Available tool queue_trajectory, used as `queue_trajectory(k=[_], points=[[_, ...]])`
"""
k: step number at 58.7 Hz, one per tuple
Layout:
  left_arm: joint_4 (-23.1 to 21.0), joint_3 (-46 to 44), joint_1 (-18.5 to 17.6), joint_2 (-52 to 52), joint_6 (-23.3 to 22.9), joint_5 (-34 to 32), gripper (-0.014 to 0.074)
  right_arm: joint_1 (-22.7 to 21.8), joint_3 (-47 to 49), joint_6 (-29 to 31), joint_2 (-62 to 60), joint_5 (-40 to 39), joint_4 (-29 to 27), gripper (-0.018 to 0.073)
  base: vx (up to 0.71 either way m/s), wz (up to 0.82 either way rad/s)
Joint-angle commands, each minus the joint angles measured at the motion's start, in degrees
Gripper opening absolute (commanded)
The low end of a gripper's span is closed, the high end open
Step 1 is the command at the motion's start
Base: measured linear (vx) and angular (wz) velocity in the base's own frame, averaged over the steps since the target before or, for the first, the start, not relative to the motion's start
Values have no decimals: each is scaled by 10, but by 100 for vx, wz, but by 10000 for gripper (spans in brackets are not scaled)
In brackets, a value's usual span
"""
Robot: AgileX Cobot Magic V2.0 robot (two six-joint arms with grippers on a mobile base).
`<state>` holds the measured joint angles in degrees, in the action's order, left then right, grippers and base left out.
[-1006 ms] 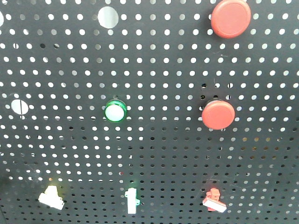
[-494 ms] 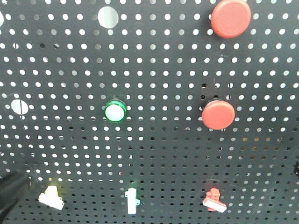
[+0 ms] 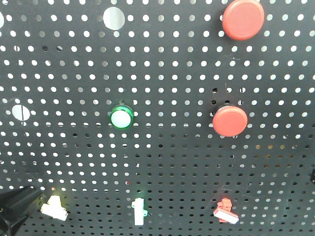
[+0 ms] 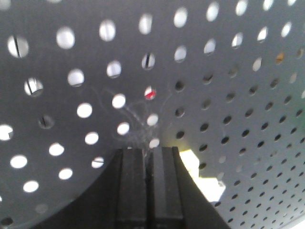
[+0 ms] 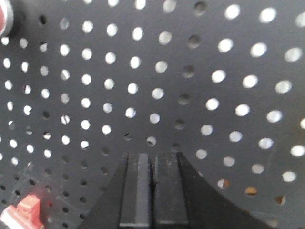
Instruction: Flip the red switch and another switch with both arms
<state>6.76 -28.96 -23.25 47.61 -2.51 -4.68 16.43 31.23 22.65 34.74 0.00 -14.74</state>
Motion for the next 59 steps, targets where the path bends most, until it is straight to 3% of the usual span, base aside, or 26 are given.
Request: queue_trajectory(k=[1, 59], points=[[-4, -22, -4, 0, -6, -52, 3, 0, 22, 5, 4, -52, 1, -6, 0, 0], [15, -22, -4, 9, -9, -44, 3, 0, 20, 5, 4, -46, 0, -6, 0, 0]])
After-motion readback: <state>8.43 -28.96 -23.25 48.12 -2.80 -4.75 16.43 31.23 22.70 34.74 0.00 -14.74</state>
